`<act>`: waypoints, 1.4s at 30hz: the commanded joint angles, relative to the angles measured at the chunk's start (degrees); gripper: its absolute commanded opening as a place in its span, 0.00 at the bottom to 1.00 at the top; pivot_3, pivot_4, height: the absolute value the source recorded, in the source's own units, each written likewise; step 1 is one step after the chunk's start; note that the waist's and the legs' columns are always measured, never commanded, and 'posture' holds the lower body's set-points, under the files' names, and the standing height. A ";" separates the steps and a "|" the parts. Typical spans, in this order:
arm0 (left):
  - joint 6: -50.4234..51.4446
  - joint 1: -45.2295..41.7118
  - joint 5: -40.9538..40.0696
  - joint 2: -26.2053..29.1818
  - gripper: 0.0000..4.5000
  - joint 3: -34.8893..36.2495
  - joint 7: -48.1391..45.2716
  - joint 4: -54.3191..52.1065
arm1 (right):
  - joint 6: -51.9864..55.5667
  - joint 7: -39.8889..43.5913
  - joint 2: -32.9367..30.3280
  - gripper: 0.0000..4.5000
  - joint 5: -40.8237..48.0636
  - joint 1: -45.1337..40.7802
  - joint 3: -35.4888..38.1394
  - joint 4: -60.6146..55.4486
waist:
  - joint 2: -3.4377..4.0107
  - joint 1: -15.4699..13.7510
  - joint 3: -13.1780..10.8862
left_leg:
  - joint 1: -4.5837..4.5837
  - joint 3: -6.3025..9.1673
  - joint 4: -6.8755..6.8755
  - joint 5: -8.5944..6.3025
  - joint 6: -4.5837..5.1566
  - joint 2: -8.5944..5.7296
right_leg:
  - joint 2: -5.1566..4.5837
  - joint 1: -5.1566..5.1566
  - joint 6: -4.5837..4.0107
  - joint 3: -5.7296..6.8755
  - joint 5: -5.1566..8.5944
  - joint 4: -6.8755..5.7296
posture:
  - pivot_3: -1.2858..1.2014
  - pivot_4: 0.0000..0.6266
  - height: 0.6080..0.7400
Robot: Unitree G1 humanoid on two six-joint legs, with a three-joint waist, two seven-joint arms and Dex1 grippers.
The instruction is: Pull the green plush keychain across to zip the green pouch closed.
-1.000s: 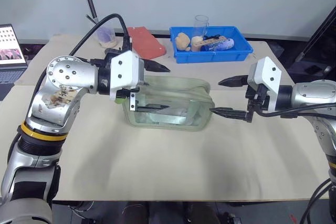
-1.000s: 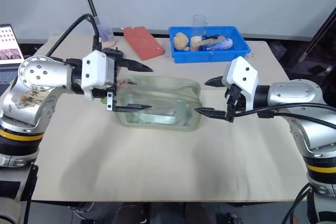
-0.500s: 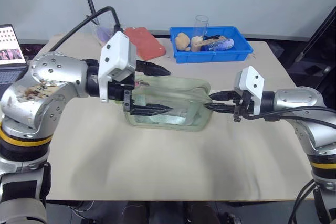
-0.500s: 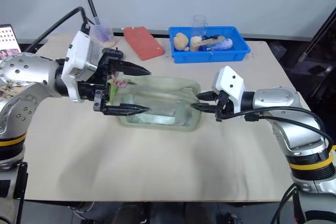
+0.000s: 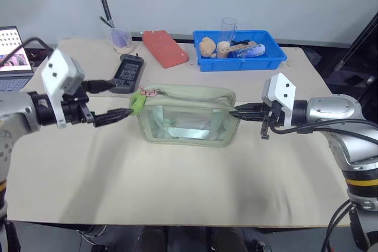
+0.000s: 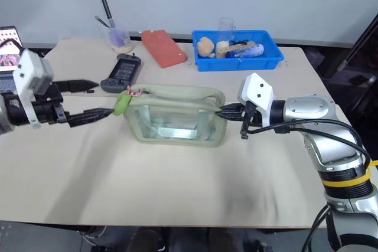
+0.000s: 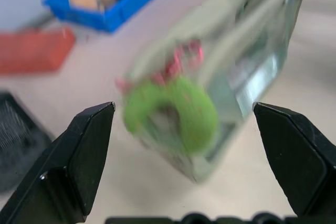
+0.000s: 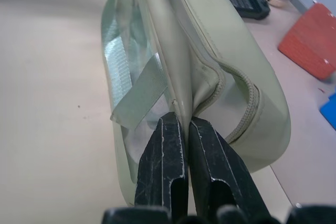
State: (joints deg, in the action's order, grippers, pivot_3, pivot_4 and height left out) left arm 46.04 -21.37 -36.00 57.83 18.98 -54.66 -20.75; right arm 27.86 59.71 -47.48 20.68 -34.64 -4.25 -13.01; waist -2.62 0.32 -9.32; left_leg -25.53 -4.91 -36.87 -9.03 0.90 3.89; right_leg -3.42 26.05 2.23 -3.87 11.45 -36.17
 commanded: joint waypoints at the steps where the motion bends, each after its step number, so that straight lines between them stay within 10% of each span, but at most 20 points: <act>1: -3.32 0.56 1.56 -1.29 1.00 0.37 2.56 -1.75 | -1.42 0.27 0.15 0.01 -0.29 -1.25 0.89 -0.84 | -0.02 -0.05 0.00 | 0.00 -0.01 -0.01 0.01 -0.02 0.01 | 0.00 0.01 -0.03 0.00 -0.03 0.00 | 0.52 0.24 1.00; 7: -7.83 1.69 4.93 -2.21 0.94 -3.28 2.68 0.17 | -1.23 0.02 0.61 0.00 -0.49 -1.37 1.01 -1.08 | -0.02 0.27 0.00 | 0.01 -0.01 0.02 0.01 -0.02 0.03 | 0.03 0.03 -0.09 0.01 -0.05 -0.01 | 0.52 0.24 1.00; 17: -12.14 -1.93 7.10 -0.85 0.00 -6.56 -0.34 4.63 | -1.35 -0.34 0.79 0.00 -0.87 -1.07 1.11 -1.72 | -0.02 0.34 0.00 | 0.00 -0.02 0.03 0.01 -0.01 0.04 | 0.03 0.04 -0.09 0.01 -0.05 0.00 | 0.52 0.24 1.00; 24: -9.68 -15.45 3.89 1.18 0.00 -9.25 -4.28 5.11 | -1.44 -0.45 0.89 0.00 -1.35 -0.69 1.51 -1.93 | -0.03 0.33 -0.01 | -0.02 -0.02 0.01 0.01 -0.01 0.01 | 0.02 0.02 -0.08 0.03 -0.05 0.02 | 0.52 0.24 1.00; 35: -26.87 -22.90 19.72 -7.99 0.00 -26.22 -6.82 11.73 | -0.25 -1.21 1.28 0.00 -1.08 -0.38 1.70 -3.54 | -0.03 0.41 -0.01 | -0.03 0.02 -0.01 0.02 0.00 0.01 | 0.09 0.02 -0.07 0.01 -0.06 -0.03 | 0.52 0.24 1.00; 42: -27.09 -23.28 19.01 -7.36 0.65 -24.15 -9.97 13.60 | 0.15 -1.71 0.81 0.00 -1.09 0.61 2.09 -4.30 | -0.03 0.48 -0.01 | -0.04 0.03 -0.01 0.01 0.01 0.02 | 0.10 0.03 0.26 0.01 -0.24 -0.04 | 0.52 0.24 1.00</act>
State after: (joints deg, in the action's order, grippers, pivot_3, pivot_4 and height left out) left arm 19.28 -43.54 -16.87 49.42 -7.05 -63.83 -6.69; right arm 28.01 58.55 -46.08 19.20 -33.37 -4.00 -15.39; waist -2.65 0.80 -9.32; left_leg -25.56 -4.88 -36.88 -9.01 0.91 3.91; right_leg -3.33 26.08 2.49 -3.86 11.21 -36.20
